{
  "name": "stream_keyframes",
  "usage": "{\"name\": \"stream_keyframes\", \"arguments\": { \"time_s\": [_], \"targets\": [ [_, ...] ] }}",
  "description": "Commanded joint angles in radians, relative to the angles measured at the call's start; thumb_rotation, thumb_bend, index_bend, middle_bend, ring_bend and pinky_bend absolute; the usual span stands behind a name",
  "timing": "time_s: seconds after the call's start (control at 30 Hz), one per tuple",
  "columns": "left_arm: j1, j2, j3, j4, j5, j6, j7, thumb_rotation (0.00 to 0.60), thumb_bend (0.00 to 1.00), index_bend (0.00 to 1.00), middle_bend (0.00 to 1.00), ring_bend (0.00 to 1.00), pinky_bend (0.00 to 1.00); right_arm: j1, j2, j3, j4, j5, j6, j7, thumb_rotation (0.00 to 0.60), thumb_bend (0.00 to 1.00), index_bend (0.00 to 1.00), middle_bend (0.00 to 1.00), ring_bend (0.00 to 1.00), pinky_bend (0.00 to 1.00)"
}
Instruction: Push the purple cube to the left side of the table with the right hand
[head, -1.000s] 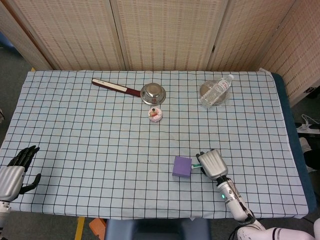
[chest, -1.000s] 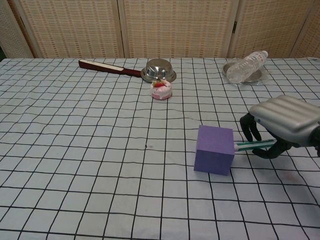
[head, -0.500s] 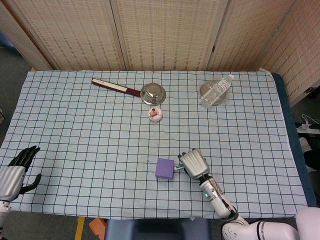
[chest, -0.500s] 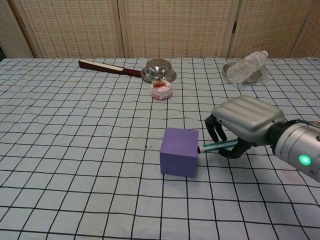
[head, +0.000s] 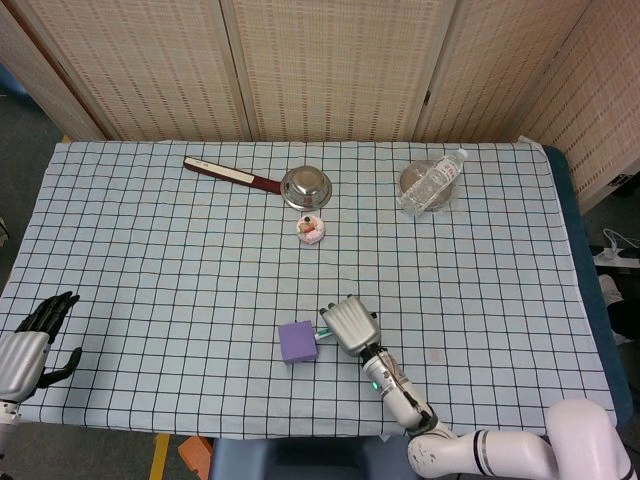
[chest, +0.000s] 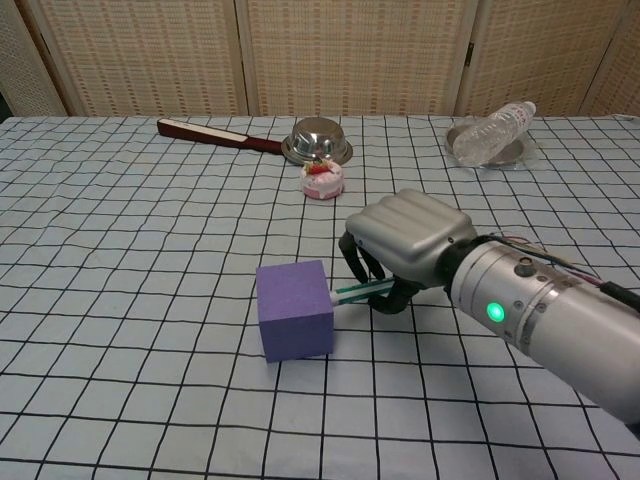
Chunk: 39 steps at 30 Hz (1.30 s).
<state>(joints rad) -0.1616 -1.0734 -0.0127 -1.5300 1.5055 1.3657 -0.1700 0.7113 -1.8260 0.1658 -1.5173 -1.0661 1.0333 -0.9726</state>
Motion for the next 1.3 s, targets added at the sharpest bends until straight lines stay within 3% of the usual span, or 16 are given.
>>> {"name": "stream_keyframes", "arguments": {
  "time_s": [0.03,0.5,0.87,1.3],
  "targets": [
    [0.000,0.000,0.001,0.000,0.001,0.000,-0.002,0.600,0.45,0.00,0.00,0.00,0.18,0.015,-0.015,0.004,0.007,0.009,-0.003,-0.002,0.600,0.41,0.92,0.82,0.66,0.59],
    [0.005,0.001,0.003,-0.003,0.006,0.012,0.006,0.600,0.45,0.00,0.00,0.00,0.18,0.002,0.031,-0.077,-0.071,-0.011,0.051,-0.018,0.600,0.41,0.92,0.82,0.66,0.59],
    [0.005,0.002,0.004,-0.001,0.010,0.013,-0.004,0.600,0.45,0.00,0.00,0.00,0.18,0.053,-0.044,-0.039,-0.027,0.005,0.039,-0.026,0.600,0.41,0.92,0.82,0.66,0.59],
    [0.002,0.006,0.006,0.006,0.011,0.005,-0.025,0.600,0.45,0.00,0.00,0.00,0.18,0.170,-0.216,0.060,0.114,0.066,-0.006,-0.038,0.600,0.41,0.92,0.82,0.66,0.59]
  ]
}}
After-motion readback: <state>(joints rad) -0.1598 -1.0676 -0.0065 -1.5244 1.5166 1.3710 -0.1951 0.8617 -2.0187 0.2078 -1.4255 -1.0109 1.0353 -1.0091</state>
